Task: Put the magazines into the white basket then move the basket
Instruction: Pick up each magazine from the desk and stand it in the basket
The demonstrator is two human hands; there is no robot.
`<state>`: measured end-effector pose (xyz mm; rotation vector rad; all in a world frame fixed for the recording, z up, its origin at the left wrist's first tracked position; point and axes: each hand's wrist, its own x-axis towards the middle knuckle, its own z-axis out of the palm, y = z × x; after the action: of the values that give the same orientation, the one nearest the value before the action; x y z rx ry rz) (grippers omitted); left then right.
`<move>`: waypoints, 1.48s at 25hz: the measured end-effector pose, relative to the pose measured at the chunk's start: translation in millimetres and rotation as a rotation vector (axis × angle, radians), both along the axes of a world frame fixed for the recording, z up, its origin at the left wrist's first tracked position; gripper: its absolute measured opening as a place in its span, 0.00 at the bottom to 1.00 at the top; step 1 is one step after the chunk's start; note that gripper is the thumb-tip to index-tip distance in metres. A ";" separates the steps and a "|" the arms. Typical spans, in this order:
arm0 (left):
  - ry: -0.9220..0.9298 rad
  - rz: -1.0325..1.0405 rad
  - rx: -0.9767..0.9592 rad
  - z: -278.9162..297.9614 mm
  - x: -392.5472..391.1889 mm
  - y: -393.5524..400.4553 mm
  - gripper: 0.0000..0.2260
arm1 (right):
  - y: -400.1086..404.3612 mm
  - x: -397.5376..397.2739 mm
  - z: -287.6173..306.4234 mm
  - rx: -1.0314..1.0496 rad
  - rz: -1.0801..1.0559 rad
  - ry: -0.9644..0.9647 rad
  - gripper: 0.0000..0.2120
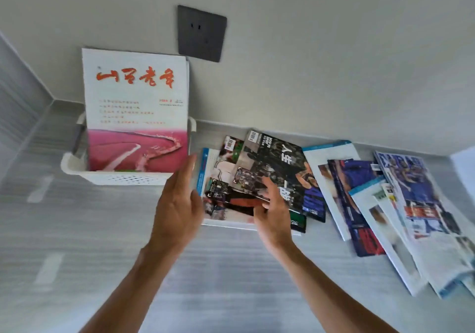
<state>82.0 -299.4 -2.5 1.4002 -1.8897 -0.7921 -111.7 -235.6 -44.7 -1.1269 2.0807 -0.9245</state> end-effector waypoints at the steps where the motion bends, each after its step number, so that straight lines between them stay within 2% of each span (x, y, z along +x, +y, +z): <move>1: 0.013 -0.061 0.019 -4.9 -20.1 11.5 0.33 | 17.6 -21.0 -4.0 0.050 -0.019 0.084 0.33; 5: 0.039 -0.230 0.063 -26.4 -87.3 38.2 0.31 | 53.9 -119.6 -10.1 0.189 -0.067 0.477 0.32; 8: -0.003 -0.278 0.088 -41.7 -111.9 48.1 0.29 | 60.4 -174.9 -22.9 0.379 -0.022 0.554 0.34; 10: -0.037 -0.292 0.116 -47.1 -121.2 51.4 0.29 | 66.6 -193.6 -30.8 0.427 0.030 0.627 0.30; 13: -0.086 -0.295 0.143 -53.2 -130.3 56.8 0.29 | 72.3 -200.5 -39.8 0.411 0.151 0.797 0.25; 17: -0.118 -0.260 0.171 -57.0 -126.8 64.6 0.27 | 70.3 -196.0 -18.0 0.340 0.107 0.916 0.08; 19: -0.080 -0.249 0.158 -52.4 -123.3 61.3 0.25 | 76.9 -187.9 -4.1 0.216 0.055 0.982 0.06; 21: -0.052 -0.250 0.110 -45.7 -122.9 51.9 0.24 | 79.3 -165.2 9.3 0.103 0.100 1.001 0.11; 23: -0.151 -0.253 0.004 -38.8 -122.5 43.5 0.27 | 75.7 -132.8 24.0 0.060 0.251 0.983 0.15; 26: -0.490 -0.351 -0.321 -28.7 -111.0 30.0 0.38 | 60.7 -94.7 54.4 -0.064 0.512 0.937 0.12; 28: -0.582 -0.440 -0.407 -23.1 -91.6 24.7 0.35 | 48.9 -80.6 74.9 -0.196 0.645 0.929 0.09; 30: -0.492 -0.442 -0.402 -18.9 -64.9 21.0 0.23 | 36.4 -73.2 92.0 -0.372 0.639 0.913 0.06; 31: -0.448 -0.395 -0.357 -15.4 -51.2 21.3 0.17 | 30.7 -69.8 96.9 -0.452 0.559 0.913 0.06; 33: -0.259 -0.211 -0.184 -6.2 -27.0 17.8 0.11 | 19.4 -63.8 99.4 -0.517 0.293 0.819 0.16; 34: -0.078 -0.116 -0.046 -2.0 -17.9 15.6 0.11 | 15.3 -61.8 98.8 -0.482 0.158 0.644 0.24; 36: 0.347 0.068 0.165 10.7 6.4 7.8 0.12 | 2.1 -47.5 96.6 -0.289 -0.038 0.099 0.37; 37: 0.515 0.129 0.214 18.2 16.6 2.4 0.13 | -5.3 -40.7 94.9 -0.188 -0.083 -0.171 0.40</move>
<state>98.6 -297.0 15.8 1.2706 -1.3387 -1.1849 -152.4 -240.9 50.2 -1.0206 1.9453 -1.2336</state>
